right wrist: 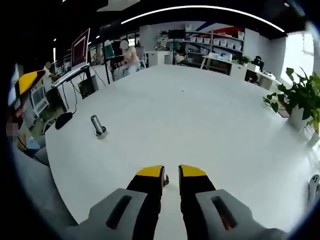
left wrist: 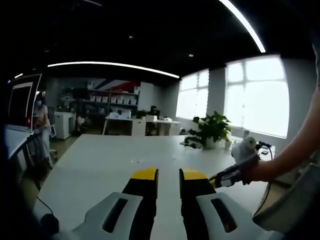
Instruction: Place the washer onto the threaded stud by aligning its center hole with the stud, sliding it down to the base, and recovering from edge contact or off-axis alignment until the washer reaches the visible bottom stop.
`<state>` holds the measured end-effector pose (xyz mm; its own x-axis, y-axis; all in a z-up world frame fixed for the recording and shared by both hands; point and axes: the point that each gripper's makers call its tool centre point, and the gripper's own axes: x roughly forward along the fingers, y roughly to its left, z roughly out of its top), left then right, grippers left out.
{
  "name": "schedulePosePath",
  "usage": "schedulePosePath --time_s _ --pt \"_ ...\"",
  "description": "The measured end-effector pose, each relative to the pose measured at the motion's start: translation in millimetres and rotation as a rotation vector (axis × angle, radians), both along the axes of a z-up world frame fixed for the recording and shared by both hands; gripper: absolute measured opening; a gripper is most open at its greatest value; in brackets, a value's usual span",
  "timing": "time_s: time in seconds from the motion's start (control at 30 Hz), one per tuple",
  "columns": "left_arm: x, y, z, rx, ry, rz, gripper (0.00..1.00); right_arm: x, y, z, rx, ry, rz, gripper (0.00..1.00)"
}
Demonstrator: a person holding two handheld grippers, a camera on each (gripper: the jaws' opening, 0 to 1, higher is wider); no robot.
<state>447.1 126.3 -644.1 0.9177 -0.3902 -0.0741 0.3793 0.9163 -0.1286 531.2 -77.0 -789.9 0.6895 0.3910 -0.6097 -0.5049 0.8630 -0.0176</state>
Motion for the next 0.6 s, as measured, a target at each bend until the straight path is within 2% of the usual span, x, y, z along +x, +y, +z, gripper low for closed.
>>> schedulePosePath --time_s 0.6 --pt "-1.3 -2.9 0.5 0.010 -0.005 -0.010 0.15 -25.3 0.7 16.4 0.088 -0.115 -0.045 0.22"
